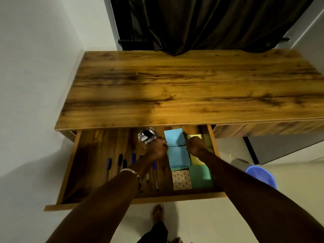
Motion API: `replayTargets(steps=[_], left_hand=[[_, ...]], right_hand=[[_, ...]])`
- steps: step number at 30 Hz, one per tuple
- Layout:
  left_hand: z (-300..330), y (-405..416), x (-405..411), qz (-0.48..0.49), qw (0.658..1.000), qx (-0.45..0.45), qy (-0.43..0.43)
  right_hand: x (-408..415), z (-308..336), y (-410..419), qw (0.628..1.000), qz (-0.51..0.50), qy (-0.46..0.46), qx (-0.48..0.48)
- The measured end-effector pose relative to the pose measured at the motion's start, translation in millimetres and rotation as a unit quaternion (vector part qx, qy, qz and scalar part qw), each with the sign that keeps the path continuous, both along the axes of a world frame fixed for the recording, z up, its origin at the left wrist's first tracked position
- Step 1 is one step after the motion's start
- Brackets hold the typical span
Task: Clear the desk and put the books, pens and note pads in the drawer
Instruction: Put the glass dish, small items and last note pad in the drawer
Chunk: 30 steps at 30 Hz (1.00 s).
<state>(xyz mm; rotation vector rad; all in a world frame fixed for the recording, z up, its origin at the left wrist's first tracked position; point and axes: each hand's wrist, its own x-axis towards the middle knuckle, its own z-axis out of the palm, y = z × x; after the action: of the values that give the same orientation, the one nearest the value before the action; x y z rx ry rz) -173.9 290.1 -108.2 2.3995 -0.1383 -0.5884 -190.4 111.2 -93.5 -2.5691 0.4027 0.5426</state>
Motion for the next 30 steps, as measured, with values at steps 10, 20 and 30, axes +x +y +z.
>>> replayTargets(steps=[10, 20, 30], left_hand=[[30.7, 25.8, -67.5, 0.171, 0.976, -0.129, 0.043], [64.7, 56.2, -172.4, 0.335, 0.893, -0.272, 0.127], [73.3, 77.7, -234.1, 0.382, 0.871, -0.261, 0.165]], right_hand=[[-65.5, 29.5, 16.1, 0.999, 0.027, -0.034, -0.007], [-144.2, 27.3, 25.8, 0.990, -0.103, -0.055, 0.077], [-219.5, 54.3, 55.1, 0.902, -0.218, 0.141, 0.346]])
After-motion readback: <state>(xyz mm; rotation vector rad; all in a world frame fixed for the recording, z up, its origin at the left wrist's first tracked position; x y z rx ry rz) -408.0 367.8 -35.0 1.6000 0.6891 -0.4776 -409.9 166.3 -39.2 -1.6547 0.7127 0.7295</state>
